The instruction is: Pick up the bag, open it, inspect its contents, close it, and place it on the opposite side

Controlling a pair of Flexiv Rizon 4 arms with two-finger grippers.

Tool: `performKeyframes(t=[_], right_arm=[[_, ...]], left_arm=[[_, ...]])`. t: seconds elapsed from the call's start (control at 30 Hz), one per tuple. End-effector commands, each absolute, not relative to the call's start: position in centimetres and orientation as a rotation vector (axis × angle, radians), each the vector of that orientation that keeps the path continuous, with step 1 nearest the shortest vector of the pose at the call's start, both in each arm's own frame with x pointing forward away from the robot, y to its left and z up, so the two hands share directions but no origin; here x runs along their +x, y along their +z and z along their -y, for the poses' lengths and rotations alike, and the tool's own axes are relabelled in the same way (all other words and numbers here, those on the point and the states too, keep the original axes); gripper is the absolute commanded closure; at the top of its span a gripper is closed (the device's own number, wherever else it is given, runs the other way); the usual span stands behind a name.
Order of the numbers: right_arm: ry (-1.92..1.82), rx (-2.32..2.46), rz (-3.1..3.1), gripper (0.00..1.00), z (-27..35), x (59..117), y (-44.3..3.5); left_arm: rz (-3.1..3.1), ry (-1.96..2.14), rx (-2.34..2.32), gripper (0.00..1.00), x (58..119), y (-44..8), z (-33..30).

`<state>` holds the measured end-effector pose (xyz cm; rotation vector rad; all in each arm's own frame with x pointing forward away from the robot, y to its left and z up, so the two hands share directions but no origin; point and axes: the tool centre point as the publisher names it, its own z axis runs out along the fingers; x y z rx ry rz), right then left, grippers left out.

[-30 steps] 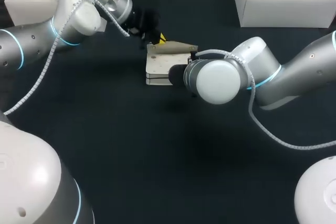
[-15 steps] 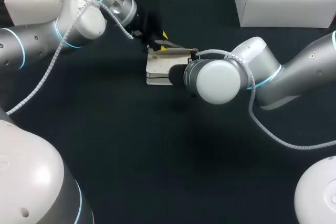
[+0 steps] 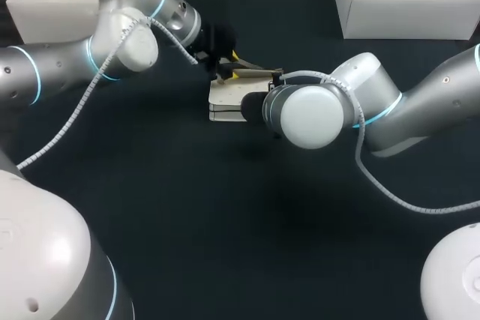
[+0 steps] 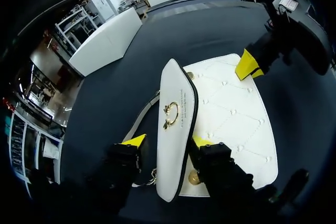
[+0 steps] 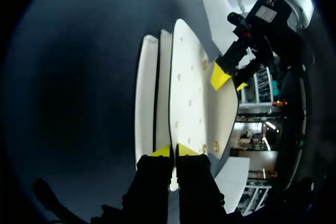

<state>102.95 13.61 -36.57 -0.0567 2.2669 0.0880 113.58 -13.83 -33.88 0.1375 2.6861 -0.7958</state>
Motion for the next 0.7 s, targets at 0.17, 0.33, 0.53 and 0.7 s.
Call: performKeyframes(t=[0.17,0.33,0.53,0.7], right_arm=[[0.101,-0.056,-2.142,1.00,-13.4,102.7,-36.9],[0.101,-0.056,-2.142,1.00,-13.4,102.7,-36.9],[0.101,-0.056,-2.142,1.00,-13.4,102.7,-36.9],[0.101,-0.056,-2.142,1.00,-13.4,102.7,-36.9]], left_arm=[[-2.718,-0.802,0.130,0.55,114.9,-35.0,14.1],[-2.724,-0.799,0.123,0.64,115.2,-35.4,14.1],[-2.734,-0.802,0.117,0.72,115.5,-35.6,14.2],[-2.742,-0.792,0.113,0.73,115.7,-36.0,14.2]])
